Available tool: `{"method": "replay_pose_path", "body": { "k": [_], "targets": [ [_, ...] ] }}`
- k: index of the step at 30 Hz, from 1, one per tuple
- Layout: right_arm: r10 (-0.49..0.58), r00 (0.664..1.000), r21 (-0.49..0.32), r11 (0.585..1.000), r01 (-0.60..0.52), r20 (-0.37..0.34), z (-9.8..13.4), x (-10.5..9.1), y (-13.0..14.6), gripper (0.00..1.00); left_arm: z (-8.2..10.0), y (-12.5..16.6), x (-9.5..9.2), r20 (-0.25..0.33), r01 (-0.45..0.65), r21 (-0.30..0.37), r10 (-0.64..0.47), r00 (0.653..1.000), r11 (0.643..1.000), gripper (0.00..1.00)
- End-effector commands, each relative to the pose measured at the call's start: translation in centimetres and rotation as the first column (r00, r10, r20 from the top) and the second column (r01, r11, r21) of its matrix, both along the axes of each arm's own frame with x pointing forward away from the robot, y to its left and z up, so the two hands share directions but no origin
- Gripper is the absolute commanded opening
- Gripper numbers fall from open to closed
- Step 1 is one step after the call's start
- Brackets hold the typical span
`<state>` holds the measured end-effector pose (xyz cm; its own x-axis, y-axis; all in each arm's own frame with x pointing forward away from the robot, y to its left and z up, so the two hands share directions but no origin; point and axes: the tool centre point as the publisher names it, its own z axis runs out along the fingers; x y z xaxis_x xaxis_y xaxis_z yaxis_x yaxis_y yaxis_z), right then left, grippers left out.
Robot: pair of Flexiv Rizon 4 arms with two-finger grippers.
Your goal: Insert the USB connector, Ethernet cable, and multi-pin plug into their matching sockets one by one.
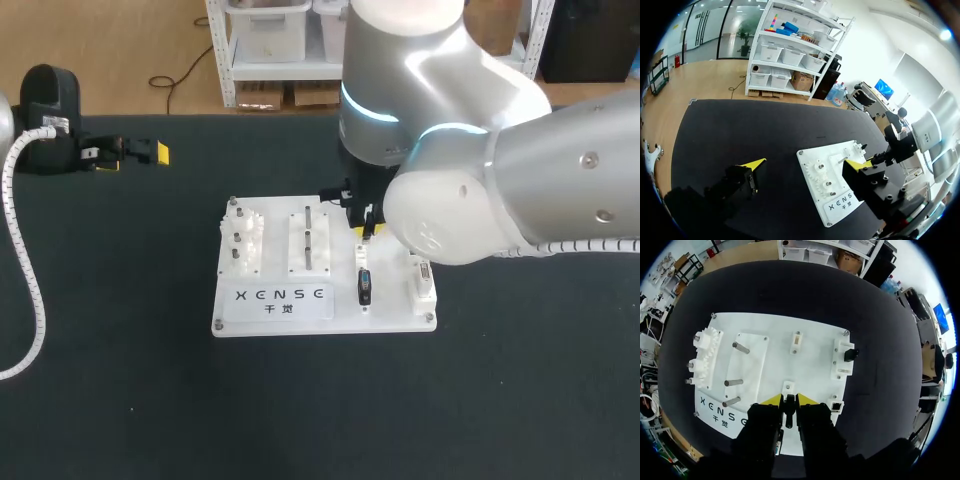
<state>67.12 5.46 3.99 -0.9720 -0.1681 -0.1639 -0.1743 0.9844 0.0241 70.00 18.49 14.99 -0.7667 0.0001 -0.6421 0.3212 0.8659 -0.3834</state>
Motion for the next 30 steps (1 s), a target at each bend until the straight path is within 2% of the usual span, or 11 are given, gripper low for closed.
{"method": "replay_pose_path", "body": {
  "k": [1, 16, 30],
  "targets": [
    [-0.017, 1.000, 0.009, 1.000, 0.016, 0.024, 0.5, -0.6, -1.6, 0.00, 0.0, 0.0, 0.0, 0.000, 0.000, 0.000, 0.000, 1.000, 1.000, 1.00],
    [-0.076, 0.997, 0.011, 0.997, 0.076, 0.020, 0.7, -0.9, -6.1, 0.00, 0.0, 0.0, 0.0, 0.000, 0.000, 0.000, 0.000, 1.000, 1.000, 1.00],
    [-0.088, 0.996, -0.003, 0.996, 0.088, -0.002, -0.3, -1.3, -6.8, 0.00, 0.0, 0.0, 0.0, 0.000, 0.000, 0.000, 0.000, 1.000, 1.000, 1.00]
  ]
}}
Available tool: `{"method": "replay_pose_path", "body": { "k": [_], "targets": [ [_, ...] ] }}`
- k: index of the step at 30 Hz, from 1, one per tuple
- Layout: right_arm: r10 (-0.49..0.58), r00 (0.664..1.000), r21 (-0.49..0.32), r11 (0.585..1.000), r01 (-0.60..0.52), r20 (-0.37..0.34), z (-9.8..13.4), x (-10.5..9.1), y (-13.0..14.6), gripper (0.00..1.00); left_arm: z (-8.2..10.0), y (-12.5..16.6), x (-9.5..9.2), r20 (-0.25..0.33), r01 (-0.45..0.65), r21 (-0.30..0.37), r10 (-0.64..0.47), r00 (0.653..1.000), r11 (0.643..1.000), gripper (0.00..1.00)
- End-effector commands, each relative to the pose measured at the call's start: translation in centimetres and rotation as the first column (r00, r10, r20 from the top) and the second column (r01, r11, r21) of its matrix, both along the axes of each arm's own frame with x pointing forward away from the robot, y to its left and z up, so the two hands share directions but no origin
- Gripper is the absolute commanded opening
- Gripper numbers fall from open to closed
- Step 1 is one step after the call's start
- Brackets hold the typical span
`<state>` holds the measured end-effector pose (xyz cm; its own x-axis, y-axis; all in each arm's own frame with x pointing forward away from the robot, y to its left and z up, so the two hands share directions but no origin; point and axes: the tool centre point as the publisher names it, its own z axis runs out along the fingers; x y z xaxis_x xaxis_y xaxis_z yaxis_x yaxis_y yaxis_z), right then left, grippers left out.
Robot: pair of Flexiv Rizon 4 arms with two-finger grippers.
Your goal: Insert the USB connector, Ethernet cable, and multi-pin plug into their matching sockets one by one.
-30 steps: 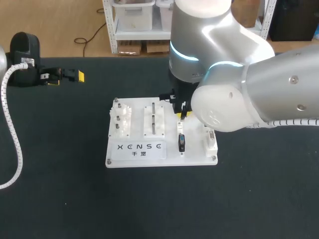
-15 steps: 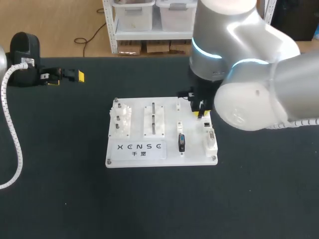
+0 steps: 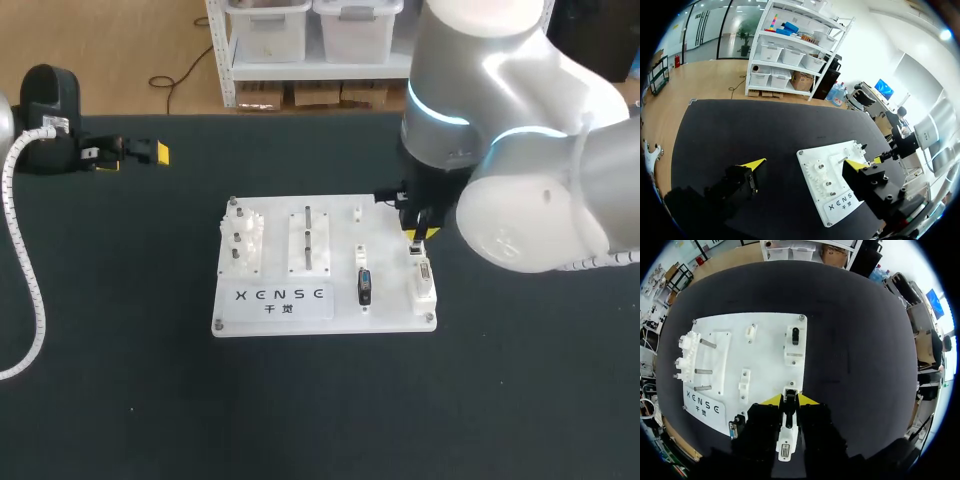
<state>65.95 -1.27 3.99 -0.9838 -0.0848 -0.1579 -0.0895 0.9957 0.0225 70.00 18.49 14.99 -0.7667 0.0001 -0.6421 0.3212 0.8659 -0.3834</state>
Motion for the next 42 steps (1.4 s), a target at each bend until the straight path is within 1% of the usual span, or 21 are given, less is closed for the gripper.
{"method": "replay_pose_path", "body": {
  "k": [1, 24, 42],
  "targets": [
    [-0.003, 1.000, 0.000, 1.000, 0.003, 0.003, -0.3, -0.1, 0.0, 0.00, 0.0, 0.0, 0.0, 0.000, 0.000, 0.000, 0.000, 1.000, 1.000, 1.00],
    [-0.016, 1.000, -0.011, 1.000, 0.016, -0.015, -1.3, 0.1, -0.1, 0.00, 0.0, 0.0, 0.0, 0.000, 0.000, 0.000, 0.000, 1.000, 1.000, 1.00],
    [-0.018, 1.000, -0.004, 1.000, 0.018, -0.003, -1.1, 0.7, 0.0, 0.00, 0.0, 0.0, 0.0, 0.000, 0.000, 0.000, 0.000, 1.000, 1.000, 1.00]
  ]
}}
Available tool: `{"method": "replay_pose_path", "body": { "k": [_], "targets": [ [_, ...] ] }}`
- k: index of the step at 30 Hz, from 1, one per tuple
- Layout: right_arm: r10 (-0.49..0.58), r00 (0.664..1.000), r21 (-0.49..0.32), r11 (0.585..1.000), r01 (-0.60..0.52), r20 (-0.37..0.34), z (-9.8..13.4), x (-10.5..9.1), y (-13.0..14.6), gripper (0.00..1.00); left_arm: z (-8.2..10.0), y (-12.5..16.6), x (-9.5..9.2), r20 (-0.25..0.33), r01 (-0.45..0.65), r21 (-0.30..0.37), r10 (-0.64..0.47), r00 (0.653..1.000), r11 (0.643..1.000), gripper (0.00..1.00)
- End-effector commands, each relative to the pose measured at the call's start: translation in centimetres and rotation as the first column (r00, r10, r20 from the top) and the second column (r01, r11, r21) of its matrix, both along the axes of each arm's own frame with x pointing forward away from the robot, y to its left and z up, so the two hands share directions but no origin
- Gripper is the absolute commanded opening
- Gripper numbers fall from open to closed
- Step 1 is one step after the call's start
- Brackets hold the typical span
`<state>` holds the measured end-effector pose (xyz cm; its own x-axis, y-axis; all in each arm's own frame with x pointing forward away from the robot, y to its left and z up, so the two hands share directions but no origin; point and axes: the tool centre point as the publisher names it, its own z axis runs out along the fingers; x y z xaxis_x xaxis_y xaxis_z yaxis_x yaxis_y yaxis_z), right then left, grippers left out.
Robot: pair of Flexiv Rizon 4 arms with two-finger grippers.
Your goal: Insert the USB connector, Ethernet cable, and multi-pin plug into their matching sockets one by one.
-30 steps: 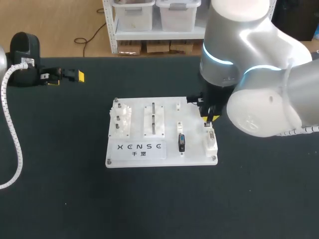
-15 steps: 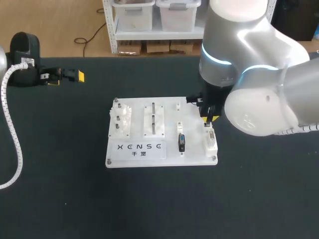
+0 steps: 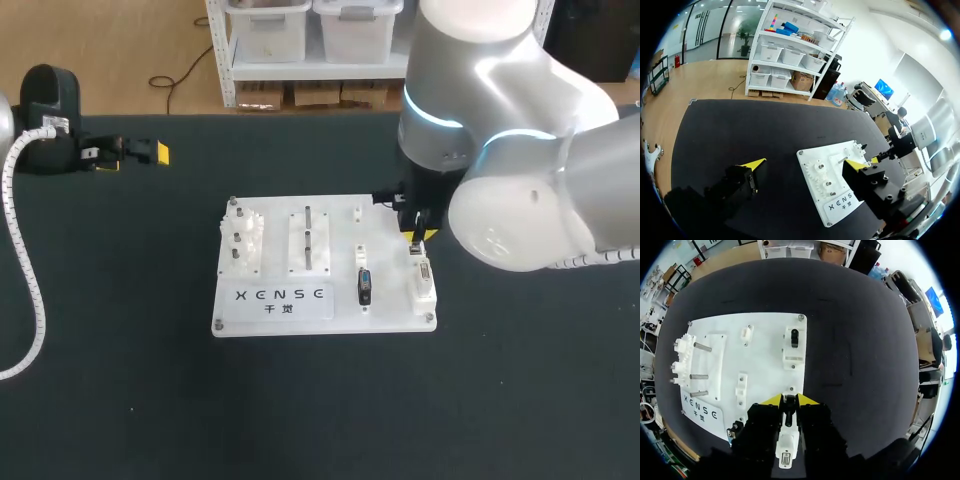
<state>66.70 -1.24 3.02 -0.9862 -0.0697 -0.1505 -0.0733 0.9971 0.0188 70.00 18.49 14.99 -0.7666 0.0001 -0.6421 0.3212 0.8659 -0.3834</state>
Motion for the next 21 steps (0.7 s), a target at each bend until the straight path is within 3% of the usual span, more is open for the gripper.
{"method": "replay_pose_path", "body": {
  "k": [1, 21],
  "targets": [
    [-0.002, 1.000, 0.000, 1.000, 0.002, 0.003, -0.18, -0.09, -0.06, 0.00, 0.00, 0.00, 0.00, 0.000, 0.000, 0.000, 0.000, 1.000, 1.000, 1.00],
    [-0.014, 1.000, -0.011, 1.000, 0.014, -0.027, -1.10, -0.51, -0.26, 0.00, 0.00, 0.00, 0.00, 0.000, 0.000, 0.000, 0.000, 1.000, 1.000, 1.00]
  ]
}}
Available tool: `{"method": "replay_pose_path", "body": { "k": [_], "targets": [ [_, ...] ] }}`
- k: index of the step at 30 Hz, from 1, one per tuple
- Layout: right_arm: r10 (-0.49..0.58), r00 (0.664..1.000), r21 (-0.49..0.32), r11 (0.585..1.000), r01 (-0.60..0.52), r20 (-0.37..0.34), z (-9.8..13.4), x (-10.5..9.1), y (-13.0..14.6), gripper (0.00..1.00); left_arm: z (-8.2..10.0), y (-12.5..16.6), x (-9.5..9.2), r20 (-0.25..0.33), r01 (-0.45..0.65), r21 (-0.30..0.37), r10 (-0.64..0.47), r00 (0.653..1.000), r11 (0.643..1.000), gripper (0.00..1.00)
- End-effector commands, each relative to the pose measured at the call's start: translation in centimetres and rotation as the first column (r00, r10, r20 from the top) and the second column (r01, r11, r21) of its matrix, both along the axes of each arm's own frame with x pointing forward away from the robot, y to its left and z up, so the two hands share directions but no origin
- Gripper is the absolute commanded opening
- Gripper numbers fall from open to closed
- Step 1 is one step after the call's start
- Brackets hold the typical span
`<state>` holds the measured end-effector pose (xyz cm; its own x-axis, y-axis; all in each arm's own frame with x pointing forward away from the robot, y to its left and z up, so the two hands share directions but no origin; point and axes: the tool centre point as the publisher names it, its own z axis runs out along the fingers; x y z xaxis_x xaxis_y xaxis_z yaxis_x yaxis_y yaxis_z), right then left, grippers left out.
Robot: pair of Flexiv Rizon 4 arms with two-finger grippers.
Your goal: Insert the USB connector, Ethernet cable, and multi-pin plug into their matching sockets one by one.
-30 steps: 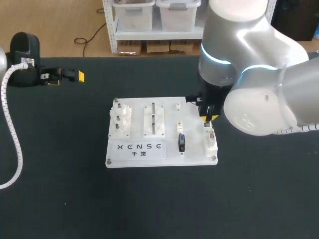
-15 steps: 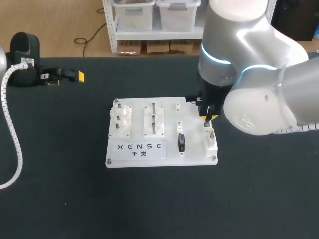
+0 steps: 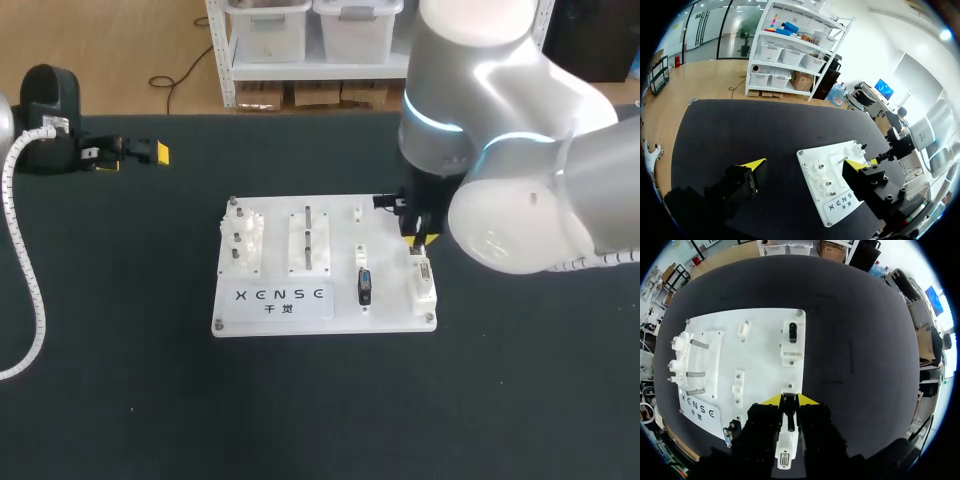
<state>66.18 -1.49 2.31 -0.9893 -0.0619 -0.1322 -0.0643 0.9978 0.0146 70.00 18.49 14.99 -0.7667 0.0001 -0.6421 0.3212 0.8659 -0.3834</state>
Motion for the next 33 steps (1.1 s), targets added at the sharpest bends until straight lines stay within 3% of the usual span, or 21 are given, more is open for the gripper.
{"method": "replay_pose_path", "body": {
  "k": [1, 33],
  "targets": [
    [-0.007, 1.000, -0.005, 1.000, 0.007, -0.014, -0.5, 0.0, 0.0, 0.00, 0.0, 0.0, 0.0, 0.000, 0.000, 0.000, 0.000, 1.000, 1.000, 1.00],
    [-0.056, 0.992, -0.011, 0.998, 0.056, -0.116, -2.1, 0.8, -0.2, 0.00, 0.0, 0.0, 0.0, 0.000, 0.000, 0.000, 0.000, 1.000, 1.000, 1.00]
  ]
}}
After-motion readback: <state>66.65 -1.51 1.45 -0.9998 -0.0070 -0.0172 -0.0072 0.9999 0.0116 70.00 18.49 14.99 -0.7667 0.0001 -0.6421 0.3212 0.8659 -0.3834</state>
